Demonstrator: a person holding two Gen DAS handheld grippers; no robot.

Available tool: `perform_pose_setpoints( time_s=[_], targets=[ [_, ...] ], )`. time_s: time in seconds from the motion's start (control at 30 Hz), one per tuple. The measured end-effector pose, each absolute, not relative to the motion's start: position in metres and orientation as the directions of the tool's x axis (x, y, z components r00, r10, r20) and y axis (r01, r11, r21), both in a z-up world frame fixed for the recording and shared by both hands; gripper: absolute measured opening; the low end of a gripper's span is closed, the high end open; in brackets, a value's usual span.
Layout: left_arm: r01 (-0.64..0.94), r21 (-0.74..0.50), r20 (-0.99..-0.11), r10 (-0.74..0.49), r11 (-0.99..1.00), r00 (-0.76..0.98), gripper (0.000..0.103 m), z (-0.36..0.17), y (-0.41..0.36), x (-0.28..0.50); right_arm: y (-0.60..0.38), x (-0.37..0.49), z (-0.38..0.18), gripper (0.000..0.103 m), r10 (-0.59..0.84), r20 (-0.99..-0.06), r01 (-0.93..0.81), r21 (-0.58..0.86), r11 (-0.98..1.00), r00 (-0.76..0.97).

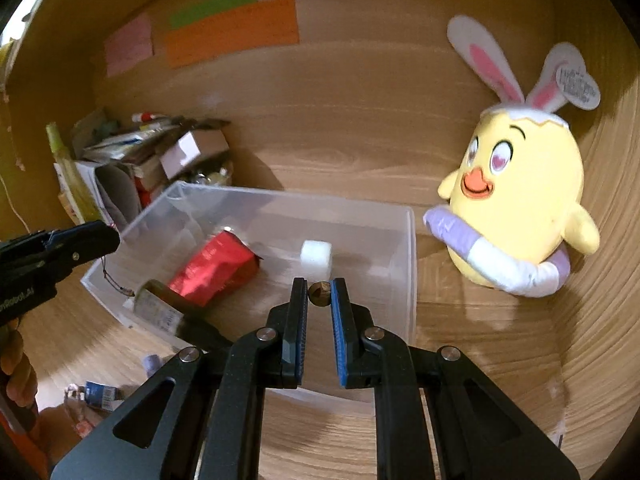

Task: Organize objects
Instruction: 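Drop the pink clip into the box with the left tool while the right tool drops the bead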

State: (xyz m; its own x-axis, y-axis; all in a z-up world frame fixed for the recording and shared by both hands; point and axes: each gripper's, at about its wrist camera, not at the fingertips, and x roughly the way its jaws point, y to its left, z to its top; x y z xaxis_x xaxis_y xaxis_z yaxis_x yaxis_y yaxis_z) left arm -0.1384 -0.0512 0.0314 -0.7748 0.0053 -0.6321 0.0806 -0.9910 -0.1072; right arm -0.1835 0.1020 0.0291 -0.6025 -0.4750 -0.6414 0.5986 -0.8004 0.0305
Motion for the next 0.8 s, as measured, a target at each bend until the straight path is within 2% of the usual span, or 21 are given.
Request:
perform_pose_setpoints(
  time_s=[0.57,0.67,0.8],
  targets=[
    [0.059,-0.099,-0.685,0.025,-0.993,-0.729,0.028,0.010,-0.047,-0.152,0.082,-0.188,0.009,0.011,-0.425,-0.690,0.601,-0.018,-0.799,-0.586],
    [0.058,-0.092,-0.686,0.021,-0.994,-0.727,0.034,0.010,-0.046,-0.151,0.080,-0.187,0.008,0.011,-0.423,-0.688,0.603,-0.026,-0.798,-0.590],
    [0.056,-0.077,-0.675,0.011,-0.995,-0.738,0.048,0.013,-0.043,-0.148,0.081,-0.186,0.009,0.011,-0.427,-0.688,0.606,-0.025,-0.795,-0.588]
  ],
)
